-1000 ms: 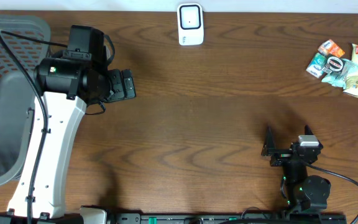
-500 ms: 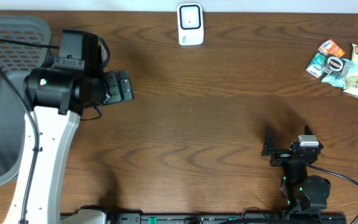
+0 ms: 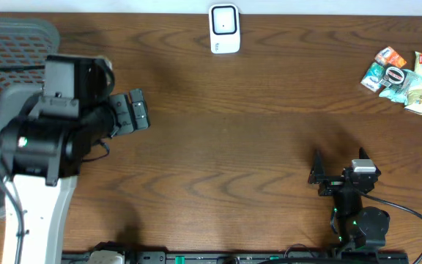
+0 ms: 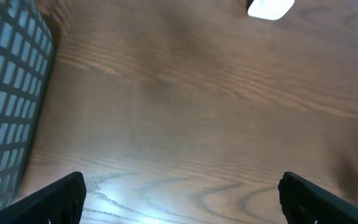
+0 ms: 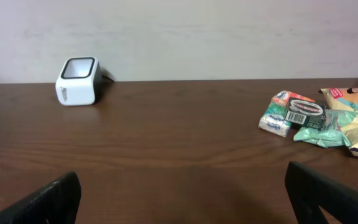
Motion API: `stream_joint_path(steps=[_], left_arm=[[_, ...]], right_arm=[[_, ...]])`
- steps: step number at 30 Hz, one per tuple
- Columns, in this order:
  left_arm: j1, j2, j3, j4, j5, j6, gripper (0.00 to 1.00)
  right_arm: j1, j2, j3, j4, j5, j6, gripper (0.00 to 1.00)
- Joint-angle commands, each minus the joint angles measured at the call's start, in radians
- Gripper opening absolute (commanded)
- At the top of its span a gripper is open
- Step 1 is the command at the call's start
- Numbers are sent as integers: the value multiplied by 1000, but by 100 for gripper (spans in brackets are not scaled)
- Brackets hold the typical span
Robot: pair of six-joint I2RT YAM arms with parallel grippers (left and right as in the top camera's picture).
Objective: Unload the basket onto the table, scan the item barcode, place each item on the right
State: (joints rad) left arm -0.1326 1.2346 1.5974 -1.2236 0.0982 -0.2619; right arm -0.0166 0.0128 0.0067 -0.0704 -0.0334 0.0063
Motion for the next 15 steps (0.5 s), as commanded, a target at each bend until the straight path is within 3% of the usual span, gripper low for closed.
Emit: stream_joint_path(steps=[1,15], left_arm=[[3,-57,2,-3,-6,3,98],[3,-286,2,-3,-6,3,98]], right_arm=[[-5,-7,-1,-4,-3,4,99],[-5,-6,-1,-4,-3,4,99]])
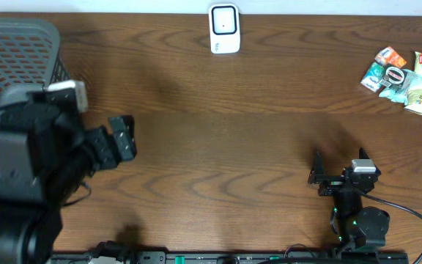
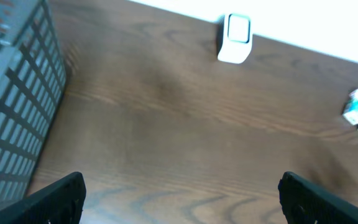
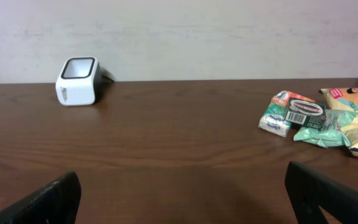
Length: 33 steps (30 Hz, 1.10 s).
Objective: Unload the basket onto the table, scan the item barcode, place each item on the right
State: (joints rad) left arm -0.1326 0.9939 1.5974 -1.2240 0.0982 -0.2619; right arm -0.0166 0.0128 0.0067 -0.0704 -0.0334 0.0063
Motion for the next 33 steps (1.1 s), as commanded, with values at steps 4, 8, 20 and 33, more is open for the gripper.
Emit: stream_joint_path(steps=[4,8,20,33], left_arm=[[3,-98,2,-3,-6,3,98],[3,-101,2,-3,-6,3,98],[3,-139,-2,-7,-6,3,98],[3,-226,-109,-31,-5,2,98]], right_arm=[[-5,-6,-1,-4,-3,4,99],[-5,-6,-1,-4,-3,4,99],[-5,-6,-1,-4,-3,4,99],[-5,-6,-1,-4,-3,4,99]])
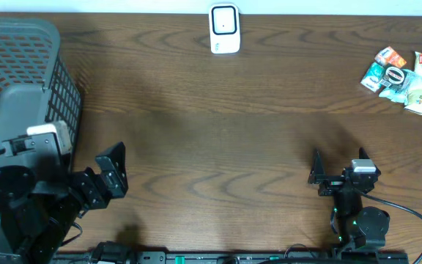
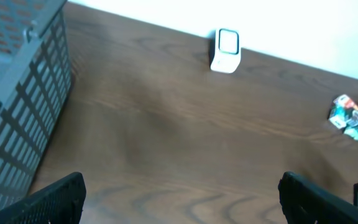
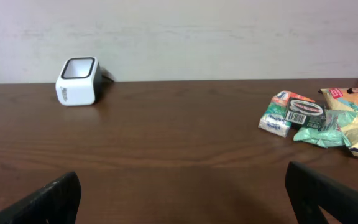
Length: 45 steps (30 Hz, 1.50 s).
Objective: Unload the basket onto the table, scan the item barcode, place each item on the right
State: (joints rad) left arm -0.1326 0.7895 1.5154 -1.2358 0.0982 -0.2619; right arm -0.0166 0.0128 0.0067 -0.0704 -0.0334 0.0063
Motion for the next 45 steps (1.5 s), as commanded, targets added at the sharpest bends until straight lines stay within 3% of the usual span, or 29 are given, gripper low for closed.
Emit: stream_joint_path(steps=[1,8,15,17,24,45], left_arm=[[4,-29,-36,-21,-6,3,98],[56,-82,-129,38,-6,7,98],[62,-231,-431,353,-5,91,98],[63,-303,-565,509,2,126,98],[90,-446,-822,820,167,330,98],[154,-645,-1197,1167,126,337,98]], right_arm=[[-5,-6,-1,-4,-3,4,99],[-5,-6,-1,-4,-3,4,99],[-5,-6,-1,-4,-3,4,99],[-5,-6,-1,-4,-3,4,99],[-5,-6,-1,-4,-3,4,99],[-5,-6,-1,-4,-3,4,99]])
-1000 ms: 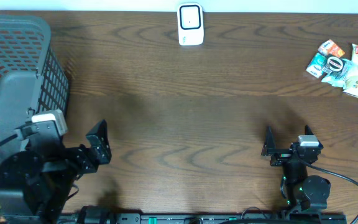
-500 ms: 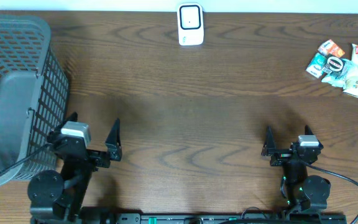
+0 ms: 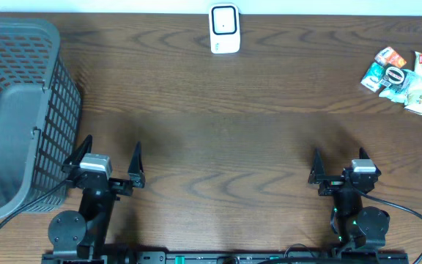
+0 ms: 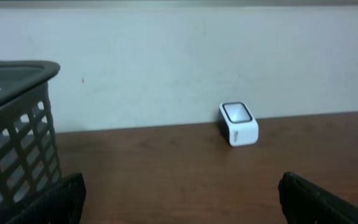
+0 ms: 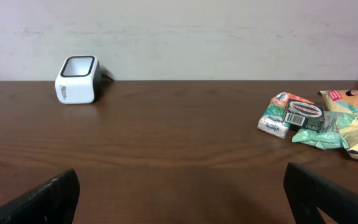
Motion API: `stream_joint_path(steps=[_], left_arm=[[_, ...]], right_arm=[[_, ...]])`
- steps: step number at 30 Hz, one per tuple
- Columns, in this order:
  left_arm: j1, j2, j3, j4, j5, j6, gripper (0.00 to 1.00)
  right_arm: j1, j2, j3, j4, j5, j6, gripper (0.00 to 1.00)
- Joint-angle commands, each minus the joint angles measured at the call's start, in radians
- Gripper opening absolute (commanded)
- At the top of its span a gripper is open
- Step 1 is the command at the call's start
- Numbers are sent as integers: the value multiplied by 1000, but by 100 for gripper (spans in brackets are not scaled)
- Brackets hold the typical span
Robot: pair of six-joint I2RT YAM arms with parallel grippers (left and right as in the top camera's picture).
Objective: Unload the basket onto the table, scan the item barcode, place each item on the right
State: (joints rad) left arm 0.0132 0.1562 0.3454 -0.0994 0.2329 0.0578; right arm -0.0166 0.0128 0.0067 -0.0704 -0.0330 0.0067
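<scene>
A white barcode scanner [image 3: 224, 28] stands at the table's far edge, also seen as a white box [image 4: 238, 131] [image 5: 78, 80]. Snack packets [image 3: 409, 73] lie in a pile at the far right [image 5: 319, 121]; one small dark packet shows a barcode label [image 5: 303, 114]. My left gripper [image 3: 110, 159] rests open at the front left, nothing between its fingers [image 4: 42, 202]. My right gripper [image 3: 337, 164] rests open at the front right, empty, its fingers [image 5: 328, 199] wide apart.
A grey mesh basket [image 3: 13, 110] fills the left side of the table, its rim near my left gripper [image 4: 17, 68]. A pale wall [image 5: 179, 31] runs behind the table's far edge.
My left arm has dropped from a raised pose to rest low at the front left, its camera now level and facing the scanner and wall. The right arm has not moved.
My left gripper was open beside the basket, high over the table's left. It then stood further back toward the front, still open and empty. Now it rests at the front left. My right gripper stayed open and still throughout; the packets and scanner kept their places.
</scene>
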Motion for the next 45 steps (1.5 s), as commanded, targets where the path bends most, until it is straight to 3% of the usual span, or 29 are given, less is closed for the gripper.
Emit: stream_joint_path(steps=[1,18,33,38,45], left_arm=[[12,-13,-39,46,-10,18,98],[38,-155,-200,189,-9,62,98],[38,-155,-295,307,-25,62,98],[38,-155,-342,420,-25,61,98],[38,-155,-341,381,-45,58,98]], right_arm=[[-5,-6,-1,-4,-3,3,99],[-5,-6,-1,-4,-3,3,99],[-5,-6,-1,-4,-3,3,99],[-5,-6,-1,-4,-3,3,99],[-5,-6,-1,-4,-3,3,99]])
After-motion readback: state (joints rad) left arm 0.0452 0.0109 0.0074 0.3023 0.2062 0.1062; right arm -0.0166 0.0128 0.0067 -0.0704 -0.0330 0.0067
